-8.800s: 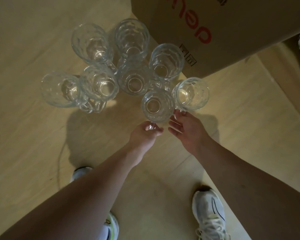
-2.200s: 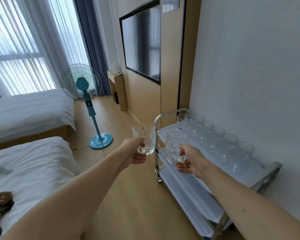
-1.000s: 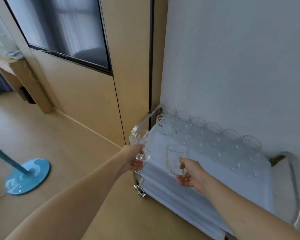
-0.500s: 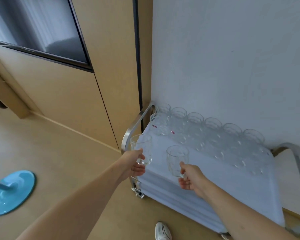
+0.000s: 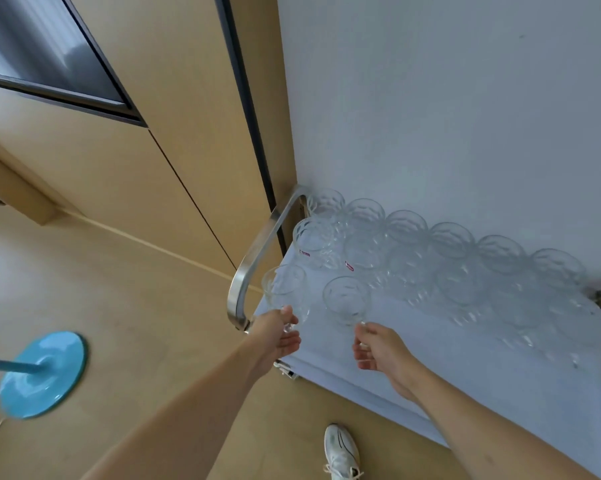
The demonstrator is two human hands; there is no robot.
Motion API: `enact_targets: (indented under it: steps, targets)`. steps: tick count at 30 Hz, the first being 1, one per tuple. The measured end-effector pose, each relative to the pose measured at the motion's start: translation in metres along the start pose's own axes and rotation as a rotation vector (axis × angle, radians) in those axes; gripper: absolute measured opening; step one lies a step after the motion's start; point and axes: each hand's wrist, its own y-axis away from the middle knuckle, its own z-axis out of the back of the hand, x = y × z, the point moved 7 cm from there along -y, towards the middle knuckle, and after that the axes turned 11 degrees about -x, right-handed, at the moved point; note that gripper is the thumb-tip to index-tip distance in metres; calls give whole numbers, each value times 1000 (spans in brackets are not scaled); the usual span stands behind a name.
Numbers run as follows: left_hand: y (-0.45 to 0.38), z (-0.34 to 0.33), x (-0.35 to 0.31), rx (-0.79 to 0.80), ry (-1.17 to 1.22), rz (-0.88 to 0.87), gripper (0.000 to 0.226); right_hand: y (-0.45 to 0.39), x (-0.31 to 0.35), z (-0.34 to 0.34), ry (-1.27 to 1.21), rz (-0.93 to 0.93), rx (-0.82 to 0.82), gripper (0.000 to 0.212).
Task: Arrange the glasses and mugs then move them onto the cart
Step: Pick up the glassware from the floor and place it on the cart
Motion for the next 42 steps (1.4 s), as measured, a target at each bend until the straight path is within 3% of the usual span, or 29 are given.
enact_targets:
  steps: [13,21,27,32,36,42]
  targets:
    - [-28,-38,-14,18,-197,-96,24,-37,1,-3,-7,-9,0,23]
    - [-28,-58,-3,134,-285,-97,24,-36,-2,-1,49,1,-68,23]
    - [-20,-51,-11,178,-452,-186,42,-21,3,-4,151,-3,-187,32]
    - [0,-31,-31,171,-776,-397,32,6,12,-2,175,11,-307,45]
    - [28,-8,-68,47,-1030,-773,43,41,34,1,225,72,-374,63]
    - [85,0,-123,-2,-1088,-1246,52,121,84,16,307,256,-503,63]
